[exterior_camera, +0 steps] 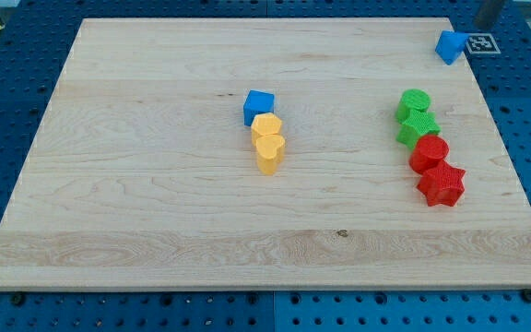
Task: Move the blue triangle to top of the green circle
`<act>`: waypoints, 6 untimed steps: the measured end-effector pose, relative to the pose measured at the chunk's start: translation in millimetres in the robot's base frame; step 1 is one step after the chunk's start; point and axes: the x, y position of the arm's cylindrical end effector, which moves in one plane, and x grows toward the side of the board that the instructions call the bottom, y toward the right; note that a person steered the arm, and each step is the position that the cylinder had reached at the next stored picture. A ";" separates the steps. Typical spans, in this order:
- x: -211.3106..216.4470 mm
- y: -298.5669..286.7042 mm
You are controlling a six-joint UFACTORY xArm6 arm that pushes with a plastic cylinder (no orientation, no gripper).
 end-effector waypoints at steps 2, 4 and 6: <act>36.8 -0.5; 60.5 -18.6; 52.2 -44.9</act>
